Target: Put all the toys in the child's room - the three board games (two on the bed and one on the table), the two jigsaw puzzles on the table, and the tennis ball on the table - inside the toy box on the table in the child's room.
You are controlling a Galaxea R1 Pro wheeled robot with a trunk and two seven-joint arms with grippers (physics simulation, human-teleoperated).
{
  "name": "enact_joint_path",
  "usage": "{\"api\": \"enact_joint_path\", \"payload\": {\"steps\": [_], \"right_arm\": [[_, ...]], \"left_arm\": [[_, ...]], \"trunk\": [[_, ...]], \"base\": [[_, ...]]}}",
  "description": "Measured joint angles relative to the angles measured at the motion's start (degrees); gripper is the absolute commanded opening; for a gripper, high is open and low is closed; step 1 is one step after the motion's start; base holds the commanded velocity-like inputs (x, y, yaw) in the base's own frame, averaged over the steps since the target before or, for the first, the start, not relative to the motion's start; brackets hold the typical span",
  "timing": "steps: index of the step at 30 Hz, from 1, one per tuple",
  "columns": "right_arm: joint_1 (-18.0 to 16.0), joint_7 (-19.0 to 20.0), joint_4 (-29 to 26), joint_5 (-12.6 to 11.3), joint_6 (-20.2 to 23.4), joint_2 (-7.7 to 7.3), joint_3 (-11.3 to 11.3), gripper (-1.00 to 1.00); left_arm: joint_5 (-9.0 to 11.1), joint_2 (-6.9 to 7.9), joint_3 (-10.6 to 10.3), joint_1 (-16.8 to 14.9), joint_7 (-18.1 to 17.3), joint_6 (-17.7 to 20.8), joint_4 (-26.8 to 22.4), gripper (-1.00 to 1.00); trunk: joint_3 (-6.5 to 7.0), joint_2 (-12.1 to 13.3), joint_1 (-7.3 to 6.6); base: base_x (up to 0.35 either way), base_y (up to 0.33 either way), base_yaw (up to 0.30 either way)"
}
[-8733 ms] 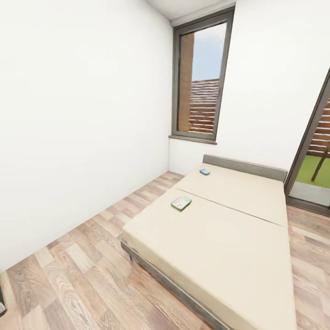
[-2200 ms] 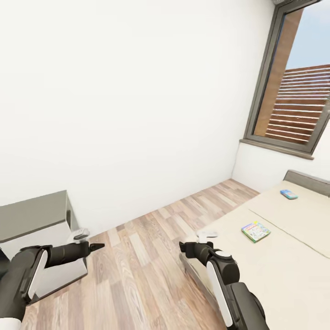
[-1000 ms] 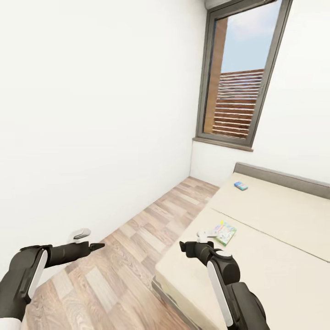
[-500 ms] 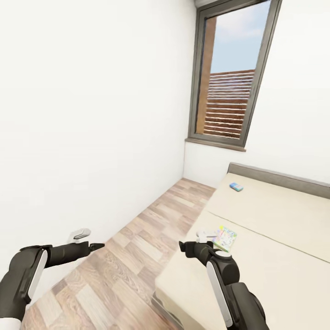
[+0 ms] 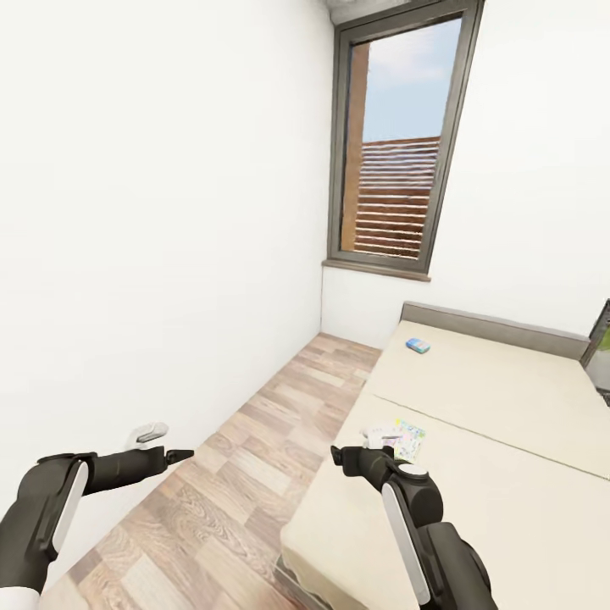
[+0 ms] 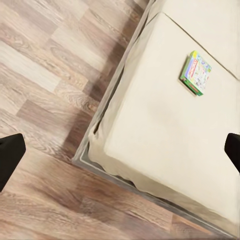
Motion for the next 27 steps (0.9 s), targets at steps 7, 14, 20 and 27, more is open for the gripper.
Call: {"api": "enact_joint_path", "payload": {"steps": [7,14,20,27], "right_arm": [[0.00,0.00,0.00,-0.01,-0.01,0.00,-0.17,1.00],[0.00,0.00,0.03,-0.01,-0.07,0.00,-0.15,1.00],[0.00,0.00,0.03,0.03,-0.17,0.00,-0.10,1.00],[0.00,-0.03,0.07,0.05,-0.22,0.01,-0.01,1.00]], "left_arm": [[0.01,0.04,0.05,-0.07,-0.10,0.74,0.01,1.00],[0.03,0.12,0.15,-0.10,-0.16,0.95,-0.01,1.00],[0.05,0.05,0.04,-0.09,-0.17,1.05,-0.01,1.00],[0.02,-0.01,-0.15,-0.08,-0.18,1.08,0.01,1.00]], "trunk": [[1.73,2.81,-1.54],[3.47,5.63,-3.08],[4.89,8.05,-4.40],[6.29,10.86,-5.94]], "base": [[0.003,0.008,-0.222],[0.001,0.002,-0.224],[0.000,0.000,-0.144],[0.000,0.000,-0.040]]}}
